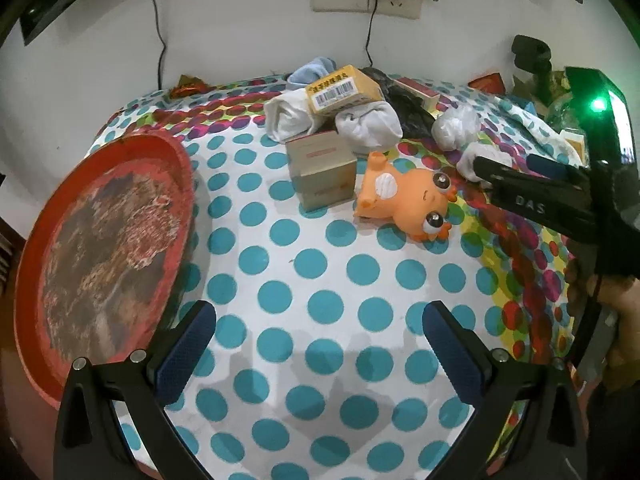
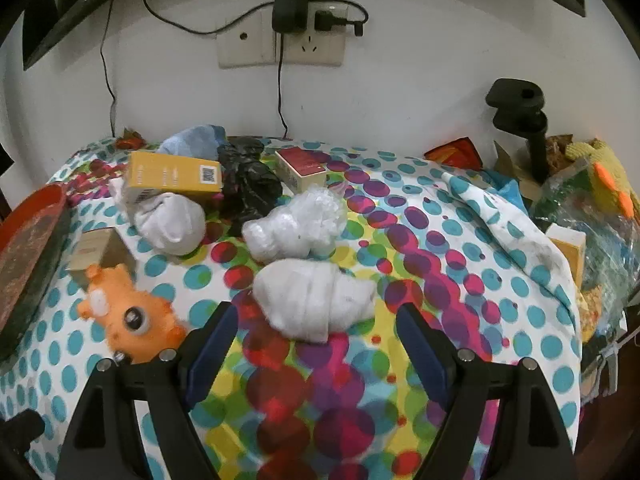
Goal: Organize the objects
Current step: 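Grasp the orange toy figure with the left gripper while the right gripper grasps a white rolled sock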
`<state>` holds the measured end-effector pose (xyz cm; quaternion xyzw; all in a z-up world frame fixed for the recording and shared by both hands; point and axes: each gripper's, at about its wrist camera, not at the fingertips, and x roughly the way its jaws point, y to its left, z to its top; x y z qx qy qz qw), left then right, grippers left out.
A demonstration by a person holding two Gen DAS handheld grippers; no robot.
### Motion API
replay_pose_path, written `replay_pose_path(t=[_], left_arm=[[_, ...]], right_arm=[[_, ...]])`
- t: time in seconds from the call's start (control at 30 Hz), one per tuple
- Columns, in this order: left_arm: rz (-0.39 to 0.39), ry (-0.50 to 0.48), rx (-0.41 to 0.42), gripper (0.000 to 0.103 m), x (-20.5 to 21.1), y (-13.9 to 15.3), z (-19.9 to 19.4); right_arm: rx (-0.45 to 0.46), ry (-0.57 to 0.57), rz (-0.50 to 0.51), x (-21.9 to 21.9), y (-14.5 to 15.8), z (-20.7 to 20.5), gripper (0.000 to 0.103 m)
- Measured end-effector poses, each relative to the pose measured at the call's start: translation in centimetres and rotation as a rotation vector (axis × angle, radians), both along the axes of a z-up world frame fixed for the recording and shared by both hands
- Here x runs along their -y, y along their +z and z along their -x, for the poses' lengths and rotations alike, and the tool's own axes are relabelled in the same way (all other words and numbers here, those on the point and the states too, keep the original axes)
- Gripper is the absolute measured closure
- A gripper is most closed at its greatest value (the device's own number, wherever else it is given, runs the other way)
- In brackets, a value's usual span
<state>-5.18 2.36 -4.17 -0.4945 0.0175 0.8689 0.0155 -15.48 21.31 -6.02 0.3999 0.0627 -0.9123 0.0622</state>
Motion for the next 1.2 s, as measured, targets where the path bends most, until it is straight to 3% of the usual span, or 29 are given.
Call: replay_pose_path(t=[0.4, 0.5, 0.63, 1.0, 1.2], left_arm=[[-0.039, -0.017, 0.037, 0.000, -1.9, -1.4, 3.1], [-0.064, 0.002, 0.060, 0.000, -2.3, -1.6, 3.9], [-0.095, 0.037, 0.086, 0.000, -2.6, -1.8, 4.6], [-0.283, 0.273, 0.142, 0.000, -1.1, -0.2, 7.5], [-0.321, 0.412, 0.187, 0.000, -0.8, -0.3, 9.1]], right_arm=[[0.018, 0.037, 0.006, -0.2, -1.8, 2.4, 0.021], [0.032, 0.059, 0.011, -0.2, -2.1, 2.5, 0.041], [0.016, 0.085, -0.003, -0.2, -1.9, 2.1, 0.051], [0.055, 0.065, 0.118, -4.0, -2.1, 0.4, 0.053], [0.067, 0.069, 0.124, -3.9, -2.2, 0.5, 0.053]])
